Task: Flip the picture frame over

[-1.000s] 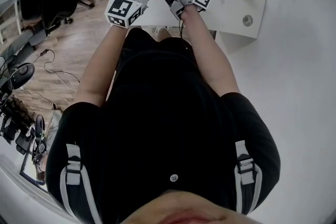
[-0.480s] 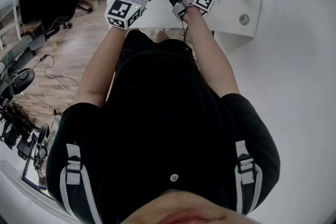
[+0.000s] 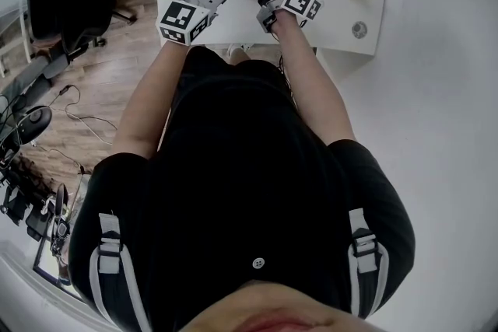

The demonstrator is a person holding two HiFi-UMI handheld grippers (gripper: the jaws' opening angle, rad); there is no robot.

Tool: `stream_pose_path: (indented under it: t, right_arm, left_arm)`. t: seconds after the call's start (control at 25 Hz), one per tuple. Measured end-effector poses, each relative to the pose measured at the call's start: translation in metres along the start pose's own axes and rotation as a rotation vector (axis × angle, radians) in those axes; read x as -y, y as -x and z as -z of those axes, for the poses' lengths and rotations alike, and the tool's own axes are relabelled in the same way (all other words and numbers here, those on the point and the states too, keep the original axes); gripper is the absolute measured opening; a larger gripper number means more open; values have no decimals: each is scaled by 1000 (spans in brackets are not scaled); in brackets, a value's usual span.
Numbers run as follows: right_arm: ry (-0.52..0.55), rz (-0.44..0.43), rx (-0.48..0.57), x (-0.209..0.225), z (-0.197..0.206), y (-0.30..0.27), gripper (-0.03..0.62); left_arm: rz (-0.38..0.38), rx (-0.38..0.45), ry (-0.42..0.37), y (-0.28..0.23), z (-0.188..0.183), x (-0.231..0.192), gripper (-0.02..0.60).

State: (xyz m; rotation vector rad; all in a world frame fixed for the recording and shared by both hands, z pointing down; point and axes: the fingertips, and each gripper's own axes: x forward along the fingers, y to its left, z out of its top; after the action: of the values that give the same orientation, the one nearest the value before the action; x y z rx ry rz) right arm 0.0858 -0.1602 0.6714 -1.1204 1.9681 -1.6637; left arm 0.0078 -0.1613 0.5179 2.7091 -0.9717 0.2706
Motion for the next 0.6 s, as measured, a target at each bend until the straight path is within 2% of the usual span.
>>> stream_pose_path:
  t: [0.2, 0.32, 0.44, 0.6]
  right_arm:
    - [62, 73, -24, 9, 0, 1, 112]
    - [124, 121, -42, 14, 0, 1, 180]
    - [231, 204, -73, 20, 1, 2, 264]
    - [365, 300, -87, 21, -4, 4, 316]
  left_arm:
    - [2, 2, 0, -3, -1, 0, 371]
    - [2, 7, -1, -4, -2, 0, 371]
    - [1, 12, -1, -5, -5, 1, 371]
    - [8, 21, -1, -7, -10, 2, 371]
